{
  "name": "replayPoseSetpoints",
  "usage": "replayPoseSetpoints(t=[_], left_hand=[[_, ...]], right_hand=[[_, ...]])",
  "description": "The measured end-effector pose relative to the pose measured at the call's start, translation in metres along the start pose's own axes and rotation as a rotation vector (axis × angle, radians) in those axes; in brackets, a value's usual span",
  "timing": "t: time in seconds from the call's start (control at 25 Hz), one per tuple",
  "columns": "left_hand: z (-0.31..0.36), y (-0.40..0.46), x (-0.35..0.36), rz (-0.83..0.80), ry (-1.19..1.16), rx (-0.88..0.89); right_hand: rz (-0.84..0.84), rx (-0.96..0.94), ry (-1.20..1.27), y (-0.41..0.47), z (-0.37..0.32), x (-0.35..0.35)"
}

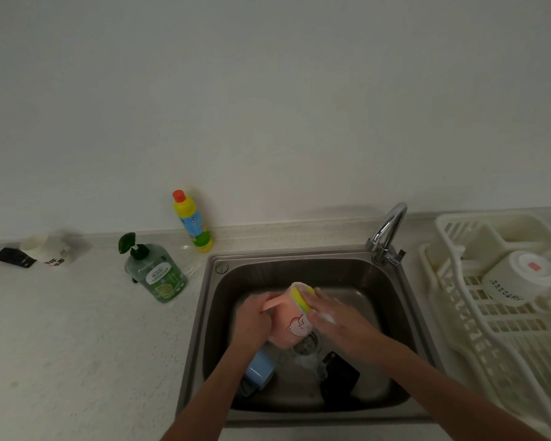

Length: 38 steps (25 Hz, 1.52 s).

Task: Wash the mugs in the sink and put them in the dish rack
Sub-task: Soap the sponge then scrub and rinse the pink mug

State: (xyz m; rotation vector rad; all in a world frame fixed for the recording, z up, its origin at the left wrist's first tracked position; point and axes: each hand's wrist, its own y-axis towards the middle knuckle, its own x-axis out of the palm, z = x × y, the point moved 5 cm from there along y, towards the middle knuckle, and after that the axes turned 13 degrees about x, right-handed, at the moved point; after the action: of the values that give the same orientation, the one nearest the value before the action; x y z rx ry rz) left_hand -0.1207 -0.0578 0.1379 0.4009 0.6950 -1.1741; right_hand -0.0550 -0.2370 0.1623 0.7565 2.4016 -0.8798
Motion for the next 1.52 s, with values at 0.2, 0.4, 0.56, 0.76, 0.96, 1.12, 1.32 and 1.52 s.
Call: replayPoseSetpoints(t=[0.2, 0.4, 0.56, 0.76, 0.96, 1.12, 1.32, 1.52], left_hand=[[0.002, 0.000, 0.015, 0.038, -0.052, -0.061], [-0.011, 0.000, 0.008, 0.073, -0.128, -0.162], [-0.019, 0.003, 0.024, 0.029, -0.116, -0.200], [-0.031, 0.012, 0.020, 0.040, -0.145, -0.242], [-0.044, 0.029, 0.016, -0.040, -0.094, -0.228], [-0.044, 0.052, 0.020, -0.046, -0.077, -0.201], [-0.051, 0.079, 0.015, -0.045, -0.066, -0.187], [-0.072, 0.102, 0.018, -0.062, 0.006, -0.225]], right_hand=[[0.094, 0.059, 0.052, 0.020, -0.004, -0.013], [0.017, 0.086, -0.049, 0.014, 0.010, -0.002], [-0.019, 0.098, 0.057, 0.029, -0.007, -0.003], [-0.034, 0.139, 0.124, 0.044, 0.005, -0.001], [-0.041, 0.189, 0.229, 0.064, 0.013, 0.009], [0.011, 0.116, 0.176, 0.103, 0.006, 0.005], [0.046, 0.167, 0.120, 0.136, 0.024, -0.003], [0.046, 0.162, -0.050, 0.160, 0.043, -0.016]])
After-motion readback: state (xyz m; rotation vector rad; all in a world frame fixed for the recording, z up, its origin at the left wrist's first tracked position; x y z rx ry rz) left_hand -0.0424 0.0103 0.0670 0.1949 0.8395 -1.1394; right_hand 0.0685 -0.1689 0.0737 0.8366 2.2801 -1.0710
